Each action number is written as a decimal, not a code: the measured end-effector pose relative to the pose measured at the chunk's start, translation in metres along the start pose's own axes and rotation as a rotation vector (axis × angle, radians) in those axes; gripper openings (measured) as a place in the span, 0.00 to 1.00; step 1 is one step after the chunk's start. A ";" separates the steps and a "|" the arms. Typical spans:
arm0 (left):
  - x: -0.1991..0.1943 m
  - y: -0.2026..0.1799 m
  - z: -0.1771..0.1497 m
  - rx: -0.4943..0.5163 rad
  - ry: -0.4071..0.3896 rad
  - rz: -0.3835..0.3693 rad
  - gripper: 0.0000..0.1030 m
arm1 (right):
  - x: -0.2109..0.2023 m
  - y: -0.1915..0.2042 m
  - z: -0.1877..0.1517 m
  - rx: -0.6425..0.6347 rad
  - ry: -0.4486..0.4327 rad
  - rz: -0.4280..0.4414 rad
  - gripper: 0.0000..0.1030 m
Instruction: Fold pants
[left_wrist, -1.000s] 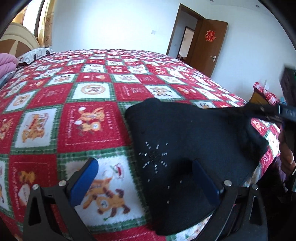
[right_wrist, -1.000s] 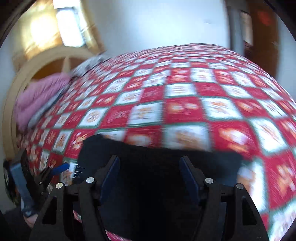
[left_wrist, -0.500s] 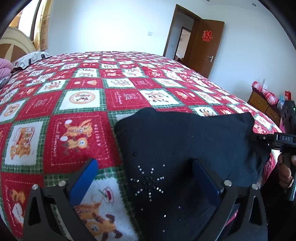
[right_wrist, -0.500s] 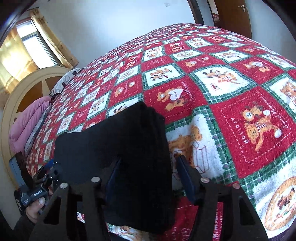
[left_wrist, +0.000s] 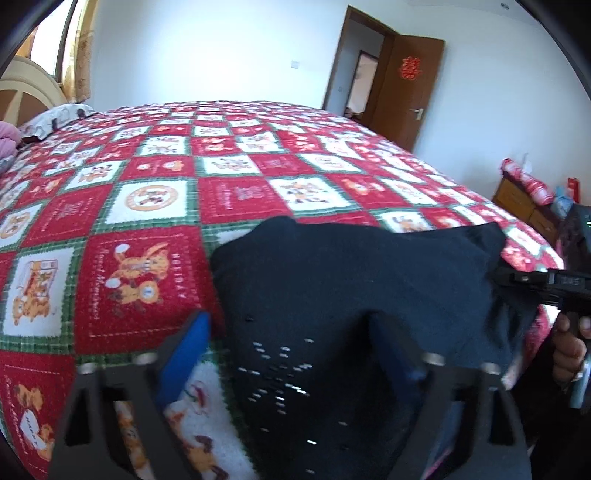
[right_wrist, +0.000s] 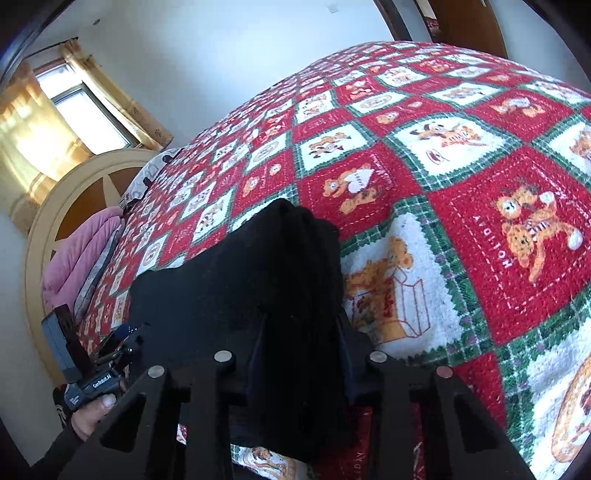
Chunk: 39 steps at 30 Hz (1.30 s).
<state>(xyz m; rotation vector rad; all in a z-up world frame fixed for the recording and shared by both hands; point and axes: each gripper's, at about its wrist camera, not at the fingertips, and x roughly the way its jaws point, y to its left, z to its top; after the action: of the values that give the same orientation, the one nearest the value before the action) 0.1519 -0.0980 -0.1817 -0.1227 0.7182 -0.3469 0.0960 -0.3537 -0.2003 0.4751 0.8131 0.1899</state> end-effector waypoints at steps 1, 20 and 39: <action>0.000 -0.002 0.000 0.003 0.003 -0.015 0.65 | -0.001 0.001 0.000 -0.006 -0.003 -0.003 0.32; -0.028 0.015 0.006 -0.052 -0.039 -0.133 0.12 | -0.042 0.052 -0.003 -0.115 -0.101 0.012 0.25; -0.087 0.129 0.041 -0.174 -0.171 0.051 0.12 | 0.042 0.171 0.071 -0.277 -0.043 0.177 0.25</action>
<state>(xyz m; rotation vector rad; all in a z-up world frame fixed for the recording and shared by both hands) 0.1528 0.0527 -0.1257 -0.2949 0.5803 -0.2217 0.1796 -0.2127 -0.1043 0.2875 0.6893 0.4482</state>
